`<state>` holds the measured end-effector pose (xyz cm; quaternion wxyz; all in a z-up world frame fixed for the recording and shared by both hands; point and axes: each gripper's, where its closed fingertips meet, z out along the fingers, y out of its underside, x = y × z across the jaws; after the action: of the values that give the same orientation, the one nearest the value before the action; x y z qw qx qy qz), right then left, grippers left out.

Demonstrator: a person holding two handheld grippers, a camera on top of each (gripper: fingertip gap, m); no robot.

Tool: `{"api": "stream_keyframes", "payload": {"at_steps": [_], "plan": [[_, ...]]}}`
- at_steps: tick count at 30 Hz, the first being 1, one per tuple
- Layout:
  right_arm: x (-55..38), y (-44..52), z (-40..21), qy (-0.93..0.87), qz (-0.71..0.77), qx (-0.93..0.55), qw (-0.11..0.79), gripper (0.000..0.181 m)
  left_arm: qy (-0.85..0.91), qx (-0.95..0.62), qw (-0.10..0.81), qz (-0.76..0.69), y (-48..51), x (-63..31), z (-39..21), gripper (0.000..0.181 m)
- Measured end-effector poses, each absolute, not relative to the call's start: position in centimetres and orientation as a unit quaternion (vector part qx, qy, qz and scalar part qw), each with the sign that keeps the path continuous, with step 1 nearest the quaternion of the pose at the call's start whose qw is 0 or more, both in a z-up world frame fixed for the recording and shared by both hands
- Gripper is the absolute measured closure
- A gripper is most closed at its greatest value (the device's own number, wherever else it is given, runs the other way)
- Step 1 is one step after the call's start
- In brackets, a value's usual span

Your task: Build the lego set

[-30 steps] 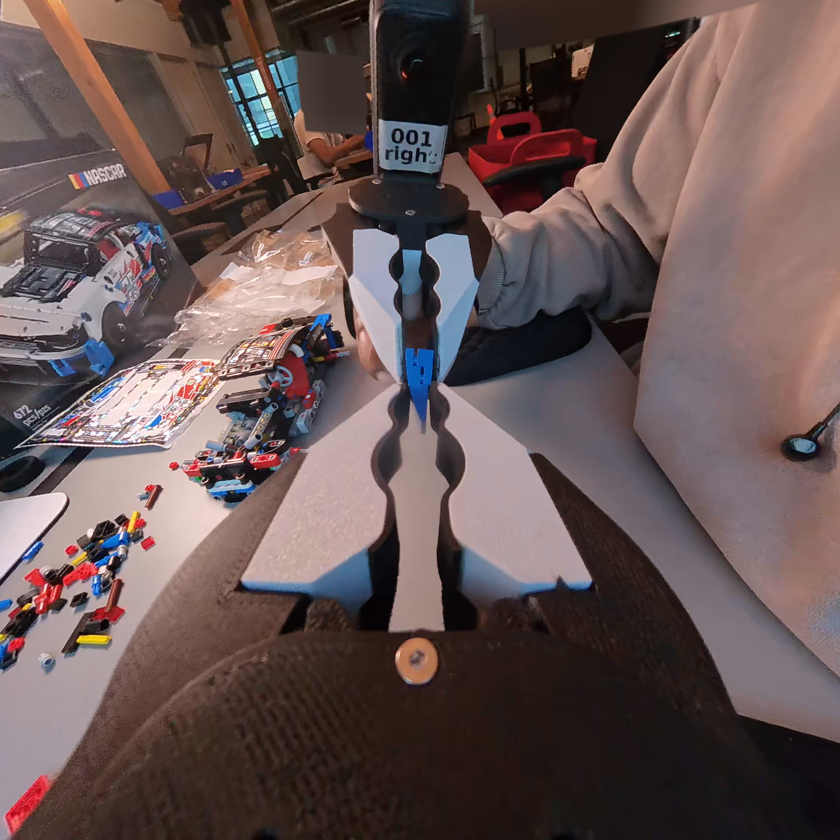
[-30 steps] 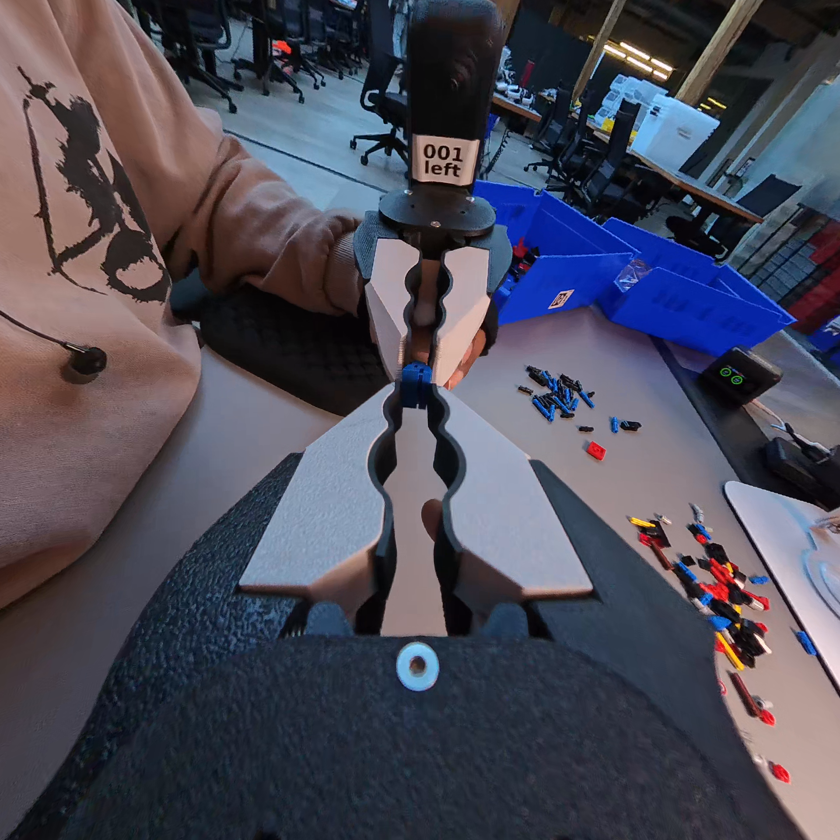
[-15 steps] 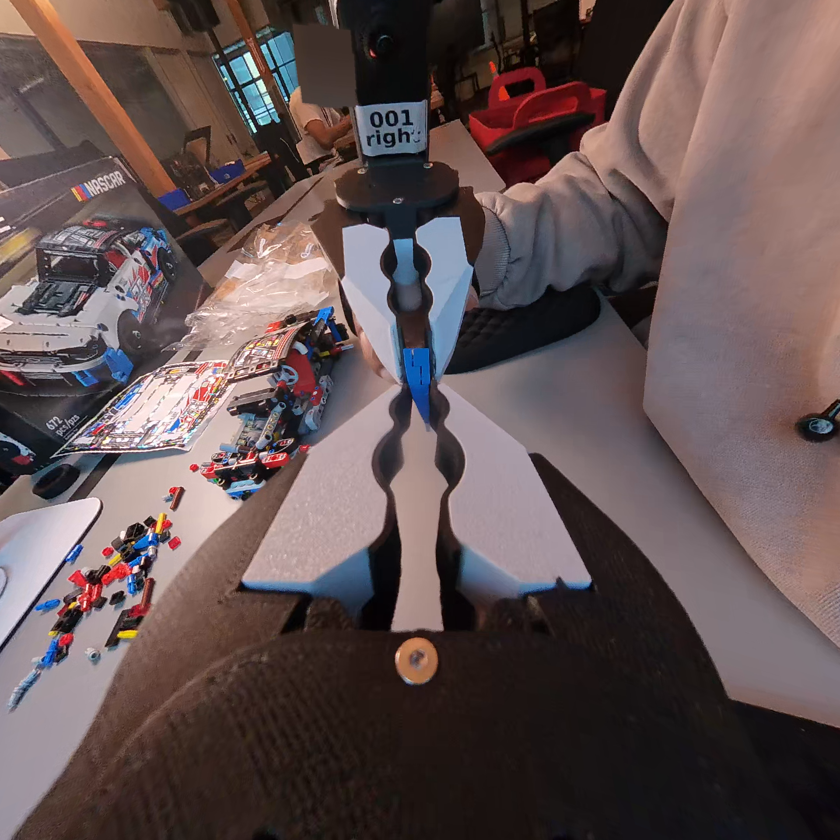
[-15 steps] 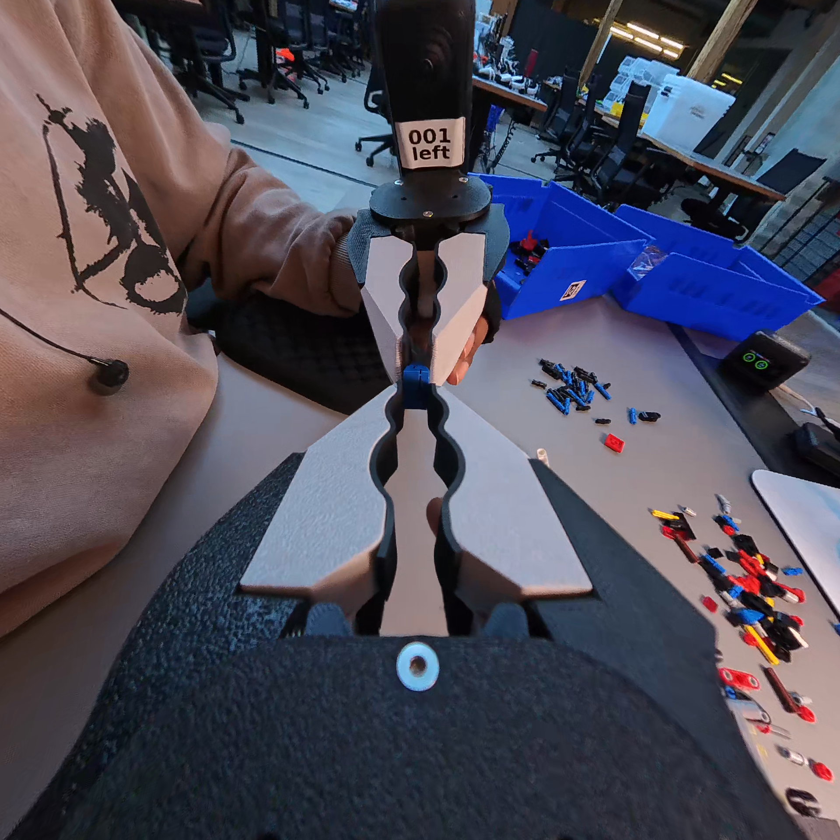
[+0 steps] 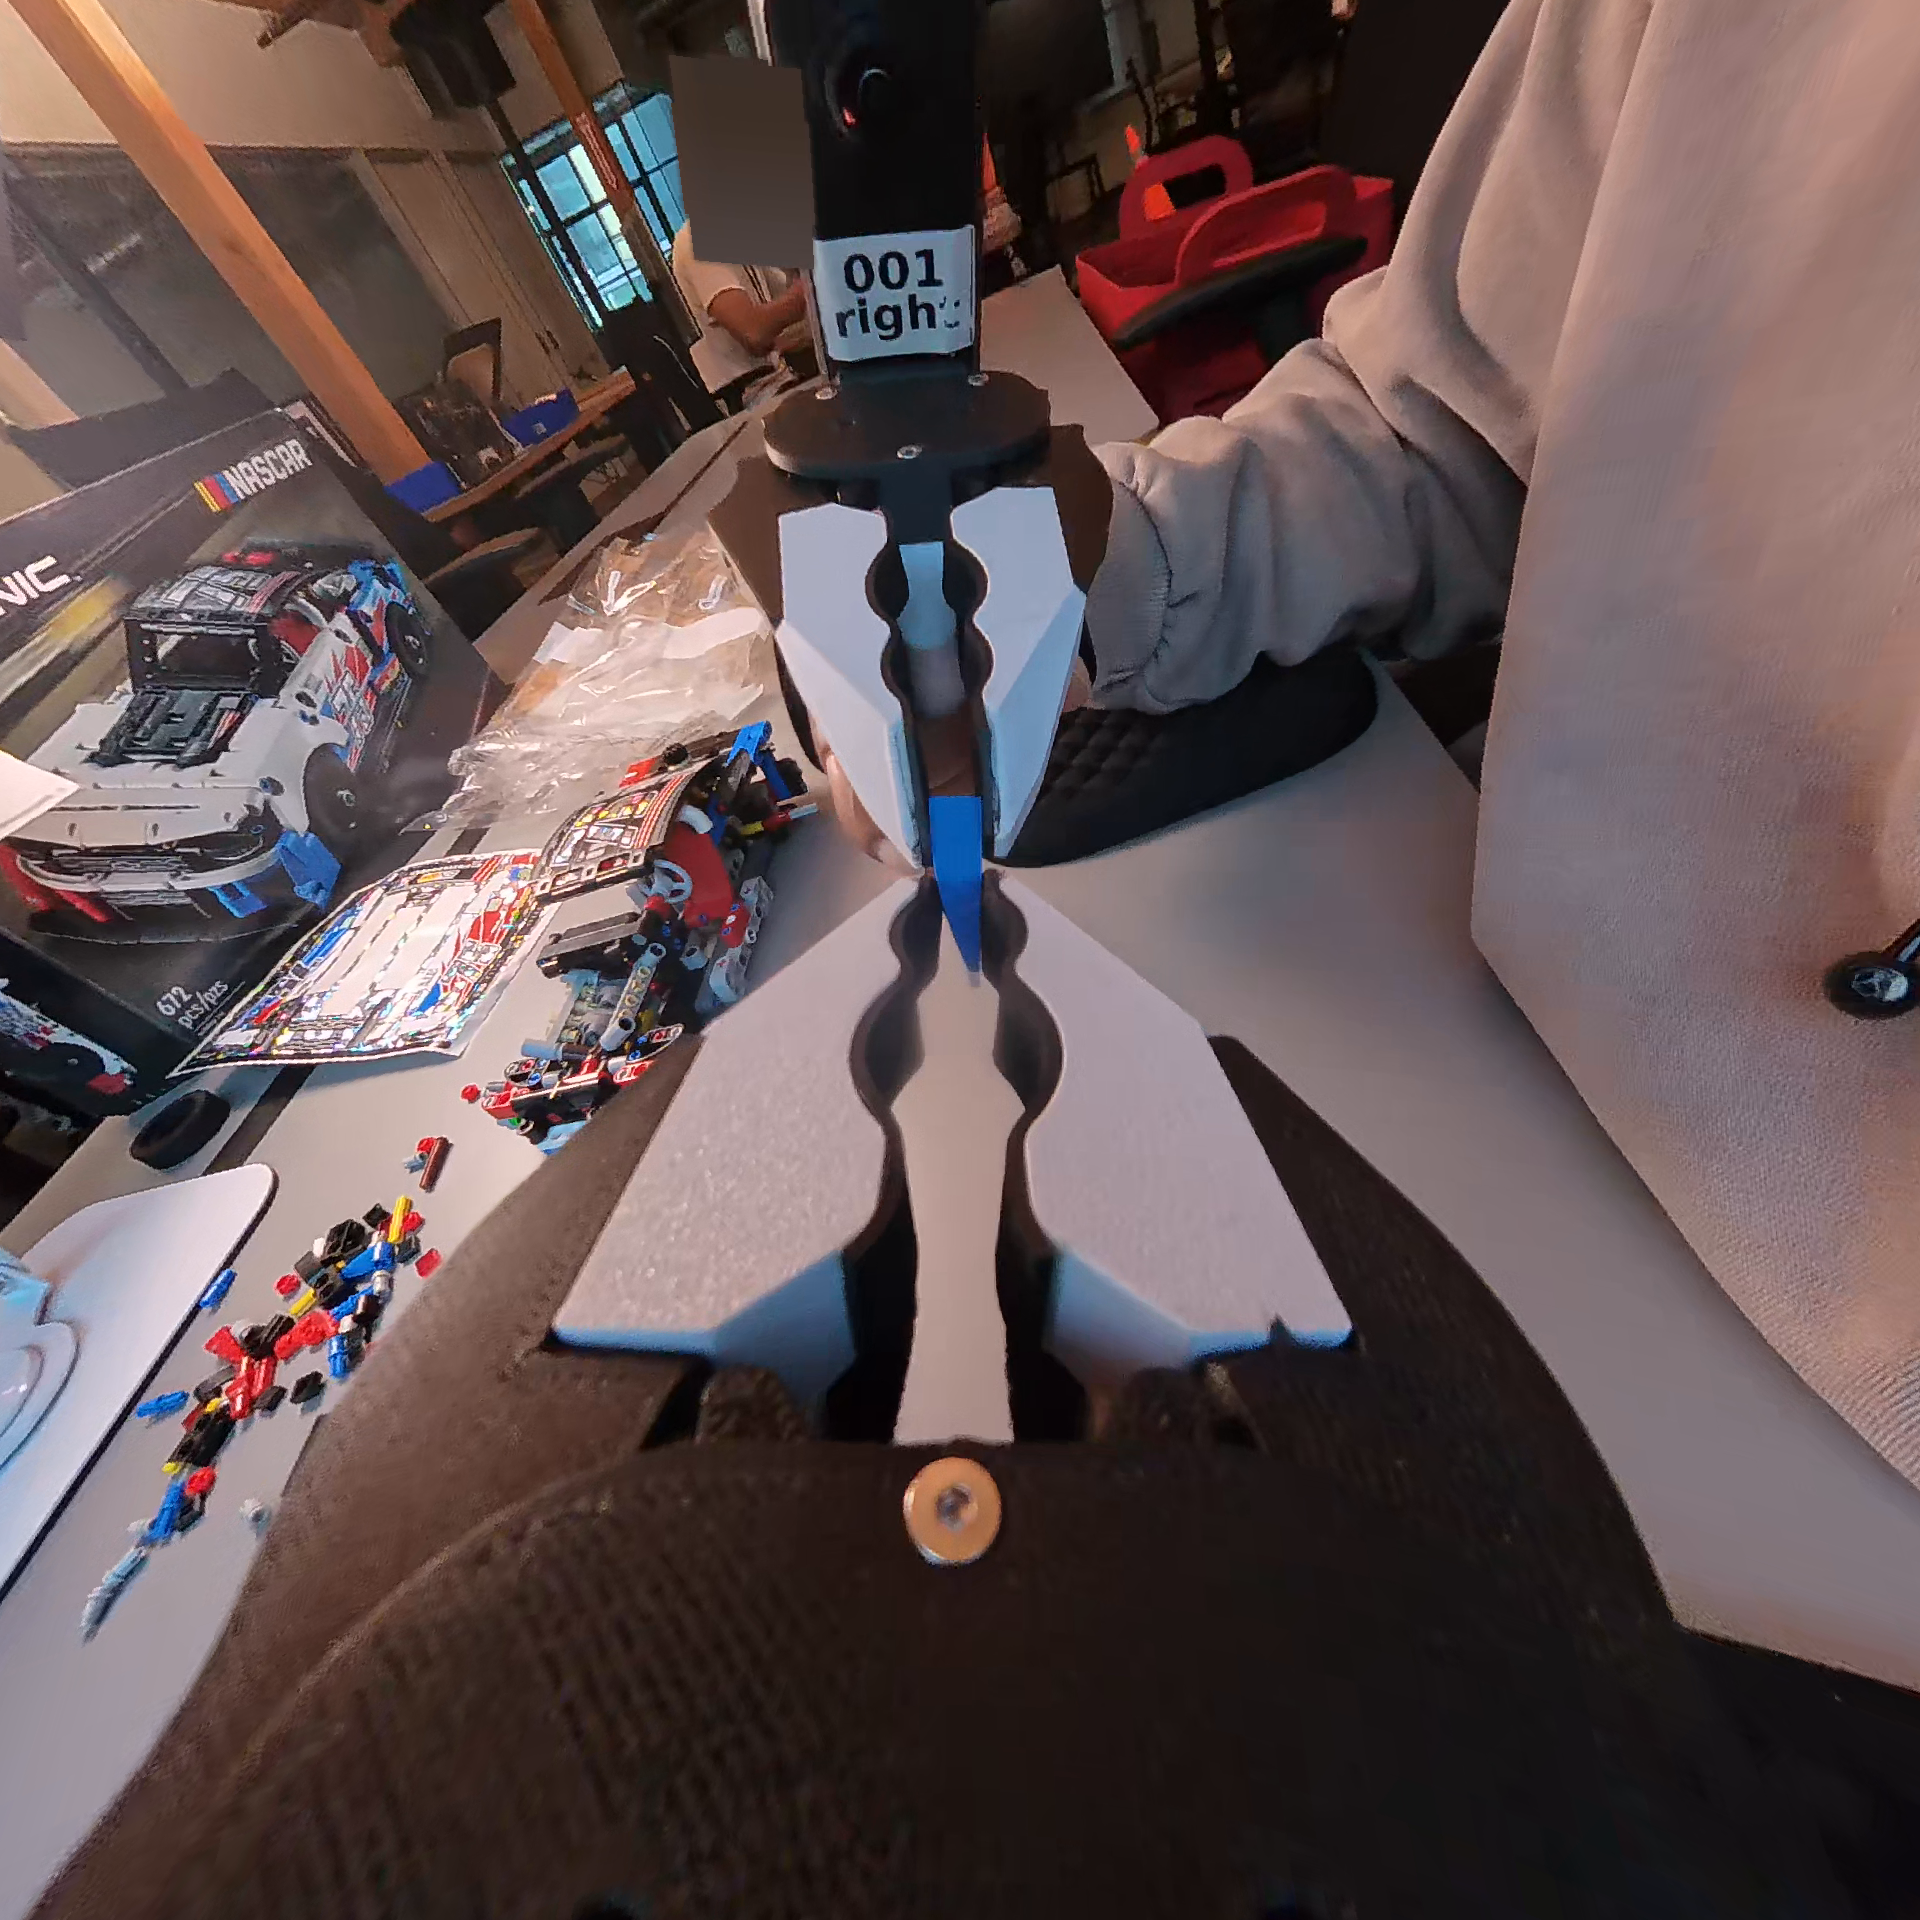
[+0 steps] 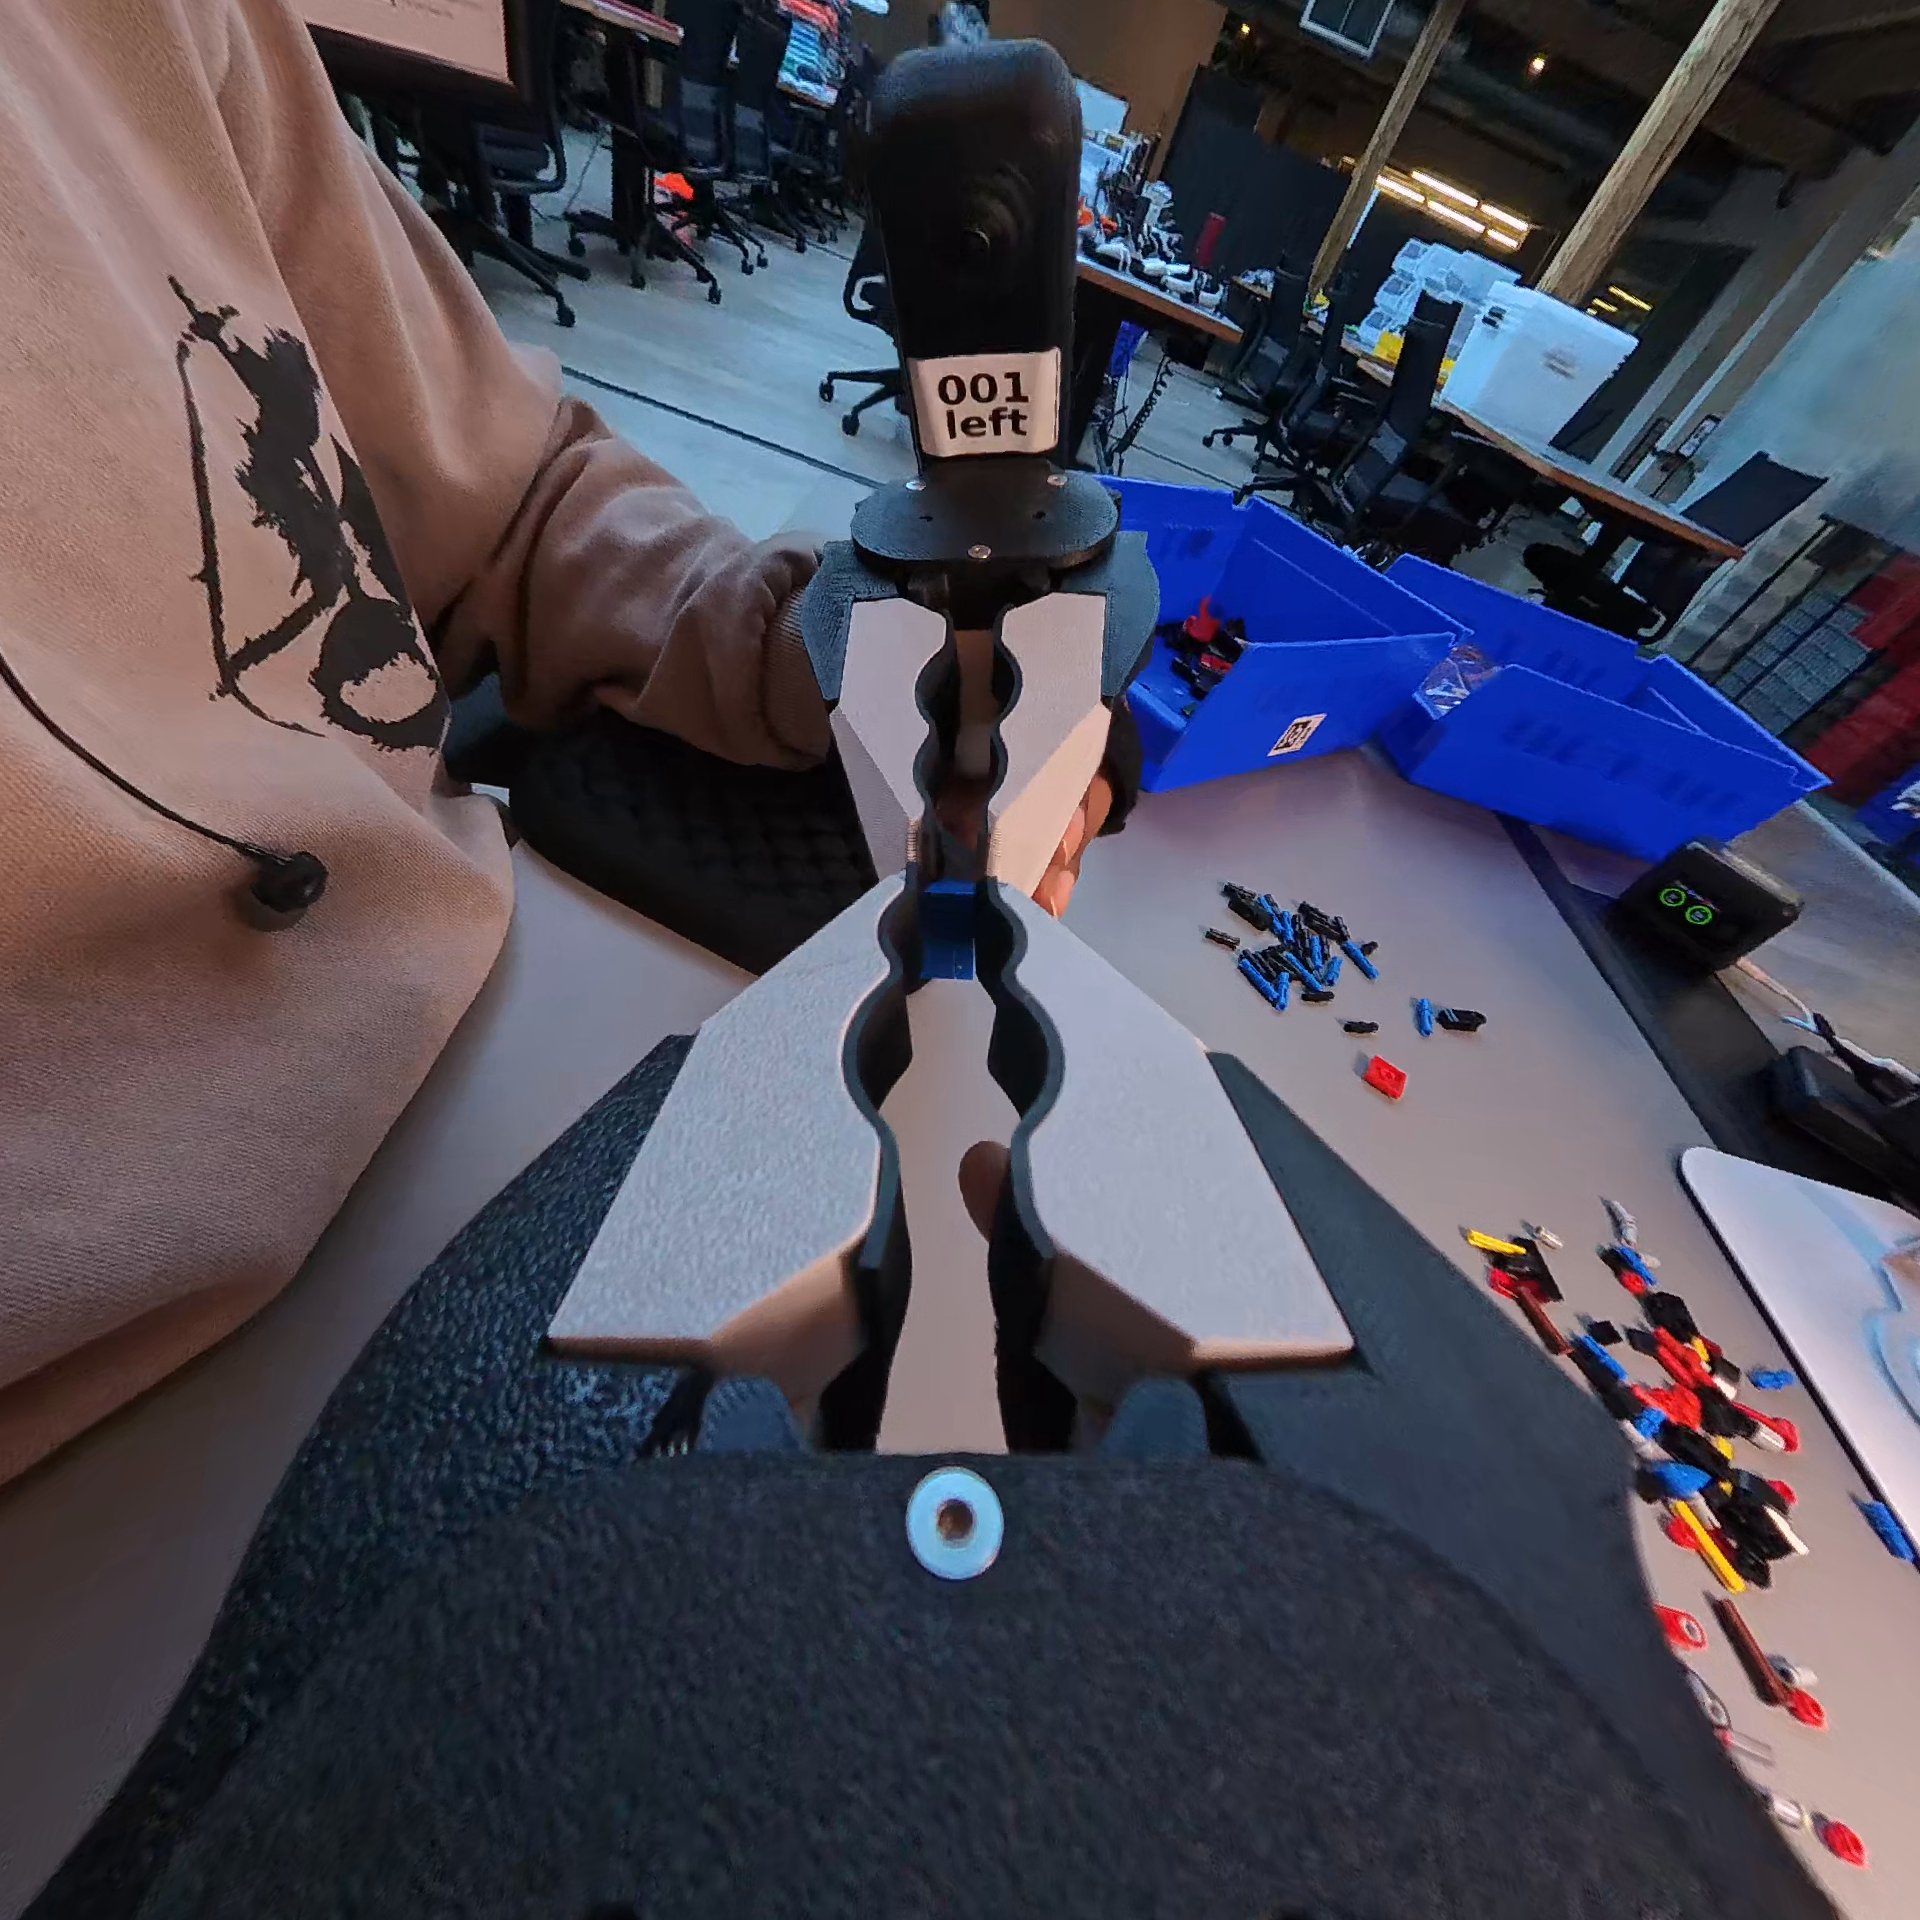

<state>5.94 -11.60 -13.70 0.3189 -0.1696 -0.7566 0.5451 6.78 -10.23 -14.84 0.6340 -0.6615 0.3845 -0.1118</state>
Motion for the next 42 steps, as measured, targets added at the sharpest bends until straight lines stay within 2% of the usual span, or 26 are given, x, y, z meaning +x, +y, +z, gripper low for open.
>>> {"api": "stream_keyframes", "payload": {"at_steps": [7, 13, 22, 25, 28, 30, 34, 38, 41, 42], "plan": [[5.5, -11.3, -13.2, -0.746, 0.548, -0.169, 0.338, 0.174, 0.363, -0.659, 0.650, -0.110, -9.9, 6.4, -14.2, 0.176], [6.1, -11.6, -12.2, -0.732, 0.560, -0.140, 0.362, 0.171, 0.392, -0.640, 0.661, -0.025, -10.1, 6.6, -13.2, 0.176], [5.6, -11.3, -12.5, -0.755, 0.501, -0.133, 0.401, 0.174, 0.388, -0.618, 0.683, -0.026, -10.0, 6.4, -13.3, 0.176], [5.6, -11.7, -11.5, -0.733, 0.527, -0.141, 0.407, 0.174, 0.365, -0.603, 0.705, -0.085, -10.4, 6.4, -12.4, 0.176], [6.0, -12.2, -10.8, -0.713, 0.566, -0.145, 0.389, 0.165, 0.331, -0.576, 0.728, -0.170, -11.2, 6.3, -11.0, 0.176], [6.1, -12.1, -10.3, -0.697, 0.588, -0.150, 0.382, 0.174, 0.330, -0.567, 0.730, -0.193, -11.5, 6.5, -10.7, 0.176], [6.2, -12.3, -9.9, -0.692, 0.599, -0.151, 0.374, 0.175, 0.324, -0.561, 0.731, -0.214, -11.7, 6.8, -10.5, 0.176], [5.3, -11.4, -11.2, -0.726, 0.550, -0.184, 0.370, 0.174, 0.309, -0.594, 0.709, -0.219, -10.8, 6.1, -11.7, 0.176], [4.7, -10.3, -13.0, -0.767, 0.484, -0.216, 0.362, 0.174, 0.311, -0.634, 0.690, -0.159, -9.7, 5.1, -13.2, 0.166], [4.6, -10.0, -13.6, -0.778, 0.462, -0.225, 0.362, 0.174, 0.318, -0.645, 0.680, -0.142, -9.5, 5.1, -13.8, 0.170]]}}
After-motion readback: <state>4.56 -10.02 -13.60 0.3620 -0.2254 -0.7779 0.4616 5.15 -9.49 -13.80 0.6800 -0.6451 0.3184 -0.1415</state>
